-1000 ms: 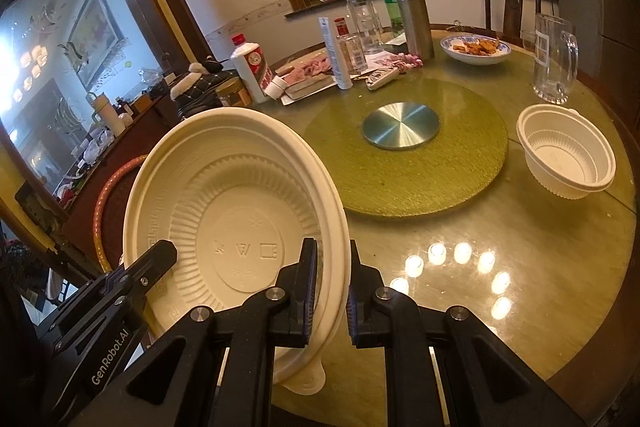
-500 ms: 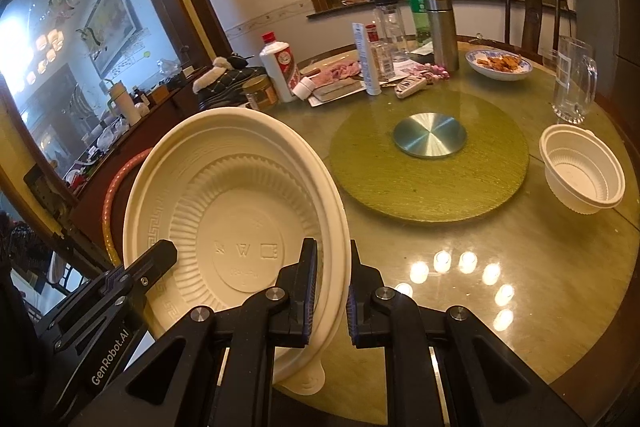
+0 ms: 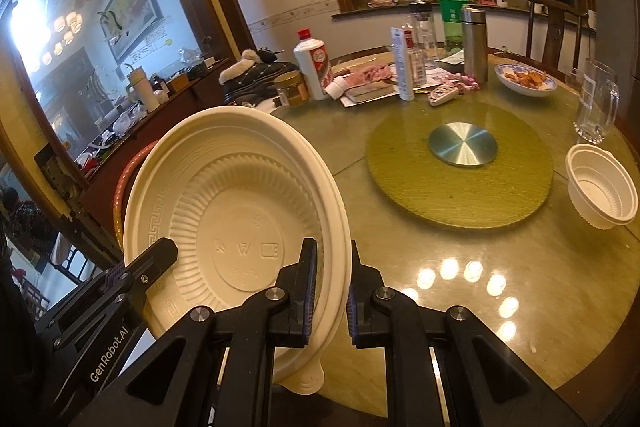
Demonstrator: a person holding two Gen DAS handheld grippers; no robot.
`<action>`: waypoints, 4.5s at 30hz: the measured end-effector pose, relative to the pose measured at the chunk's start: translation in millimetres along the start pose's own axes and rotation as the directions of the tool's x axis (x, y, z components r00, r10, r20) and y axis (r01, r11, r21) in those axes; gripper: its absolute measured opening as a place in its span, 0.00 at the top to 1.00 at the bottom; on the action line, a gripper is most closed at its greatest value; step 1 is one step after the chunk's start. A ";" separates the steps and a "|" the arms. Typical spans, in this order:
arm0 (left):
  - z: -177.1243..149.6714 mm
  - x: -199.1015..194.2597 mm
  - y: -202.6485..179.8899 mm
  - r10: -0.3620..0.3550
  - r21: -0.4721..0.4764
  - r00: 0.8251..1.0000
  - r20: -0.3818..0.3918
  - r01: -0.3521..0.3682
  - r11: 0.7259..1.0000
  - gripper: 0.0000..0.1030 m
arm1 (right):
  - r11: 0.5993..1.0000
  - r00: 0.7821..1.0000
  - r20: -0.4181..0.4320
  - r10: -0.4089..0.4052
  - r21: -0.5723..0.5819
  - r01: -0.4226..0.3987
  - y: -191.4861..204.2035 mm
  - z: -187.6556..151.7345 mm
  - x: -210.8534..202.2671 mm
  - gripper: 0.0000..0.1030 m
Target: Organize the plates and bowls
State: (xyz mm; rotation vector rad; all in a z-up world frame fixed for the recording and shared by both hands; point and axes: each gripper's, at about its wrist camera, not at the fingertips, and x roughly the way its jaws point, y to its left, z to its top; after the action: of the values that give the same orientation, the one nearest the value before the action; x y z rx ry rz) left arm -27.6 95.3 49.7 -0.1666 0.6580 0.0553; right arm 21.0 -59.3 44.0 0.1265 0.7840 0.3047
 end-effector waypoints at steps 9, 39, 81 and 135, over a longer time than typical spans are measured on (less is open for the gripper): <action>-0.6 2.3 31.4 0.052 -0.051 0.999 -0.001 -0.052 0.997 0.89 | 0.998 0.998 -0.035 0.043 -0.040 -0.044 29.9 -1.6 18.8 0.88; 19.1 14.3 91.4 0.135 -0.134 0.990 -0.045 -0.140 0.981 0.89 | 0.980 0.988 -0.126 0.085 -0.167 -0.106 107.8 21.9 62.5 0.87; 21.0 69.8 94.4 0.095 -0.102 0.967 -0.236 -0.121 0.987 0.88 | 0.982 0.945 -0.327 -0.020 -0.185 -0.044 100.0 27.6 119.7 0.86; -16.7 -5.6 -39.9 -0.175 0.117 0.980 0.096 0.163 0.980 0.17 | 0.820 0.928 0.012 0.373 0.464 -0.336 -130.4 -58.4 44.3 0.00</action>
State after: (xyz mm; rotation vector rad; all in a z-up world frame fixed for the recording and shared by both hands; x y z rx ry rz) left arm -38.0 53.1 45.6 -0.1138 0.5376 -0.1346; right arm 38.1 -169.1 -56.3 0.7222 0.9013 0.4768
